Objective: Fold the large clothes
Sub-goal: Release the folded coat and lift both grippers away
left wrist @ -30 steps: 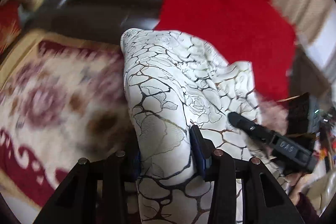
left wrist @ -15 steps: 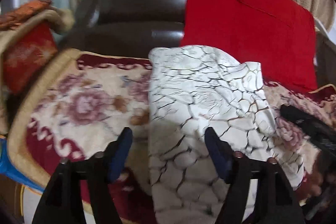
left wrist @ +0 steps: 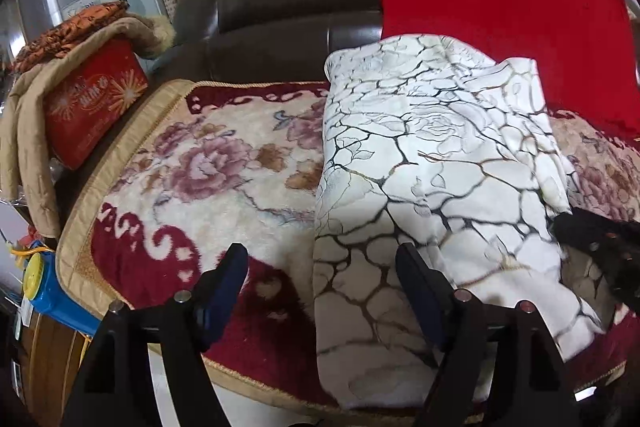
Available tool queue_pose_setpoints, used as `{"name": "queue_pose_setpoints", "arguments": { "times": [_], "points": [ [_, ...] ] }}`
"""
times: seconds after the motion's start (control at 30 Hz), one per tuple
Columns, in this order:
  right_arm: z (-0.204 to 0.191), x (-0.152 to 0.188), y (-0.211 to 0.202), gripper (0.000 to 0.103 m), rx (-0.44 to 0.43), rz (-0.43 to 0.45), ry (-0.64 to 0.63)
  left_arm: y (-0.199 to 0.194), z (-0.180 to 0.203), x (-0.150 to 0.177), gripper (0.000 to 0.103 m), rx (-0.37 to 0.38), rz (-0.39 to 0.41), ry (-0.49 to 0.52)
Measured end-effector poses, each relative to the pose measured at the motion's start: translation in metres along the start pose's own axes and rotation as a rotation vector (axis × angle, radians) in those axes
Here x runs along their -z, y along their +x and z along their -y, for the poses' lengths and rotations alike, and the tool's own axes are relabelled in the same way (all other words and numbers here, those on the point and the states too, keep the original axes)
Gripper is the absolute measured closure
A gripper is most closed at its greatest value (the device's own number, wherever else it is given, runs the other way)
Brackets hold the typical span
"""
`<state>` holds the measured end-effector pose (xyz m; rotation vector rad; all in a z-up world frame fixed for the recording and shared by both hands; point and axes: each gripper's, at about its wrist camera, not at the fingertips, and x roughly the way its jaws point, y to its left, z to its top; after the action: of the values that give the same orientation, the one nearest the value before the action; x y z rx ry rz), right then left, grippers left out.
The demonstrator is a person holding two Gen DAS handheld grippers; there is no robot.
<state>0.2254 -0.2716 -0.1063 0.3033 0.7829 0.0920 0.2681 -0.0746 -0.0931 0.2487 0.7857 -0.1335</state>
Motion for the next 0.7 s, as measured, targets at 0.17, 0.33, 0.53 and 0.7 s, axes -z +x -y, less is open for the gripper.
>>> {"name": "queue_pose_setpoints", "arguments": {
  "times": [0.17,0.33,0.53,0.7],
  "points": [
    [-0.004,0.009,-0.051,0.071,0.012,0.07,-0.01,-0.041,-0.003,0.005,0.025,-0.017,0.036,-0.023],
    [-0.028,0.015,-0.109,0.065,0.051,0.163,-0.055,-0.093,-0.006,0.0,0.023,-0.041,0.104,-0.034],
    [-0.054,0.02,-0.177,0.032,0.059,0.315,-0.061,-0.163,-0.014,0.0,0.012,-0.091,0.224,-0.045],
    [-0.072,0.023,-0.213,0.032,0.068,0.344,-0.077,-0.215,-0.023,0.008,0.009,-0.125,0.322,-0.059]
  ]
}}
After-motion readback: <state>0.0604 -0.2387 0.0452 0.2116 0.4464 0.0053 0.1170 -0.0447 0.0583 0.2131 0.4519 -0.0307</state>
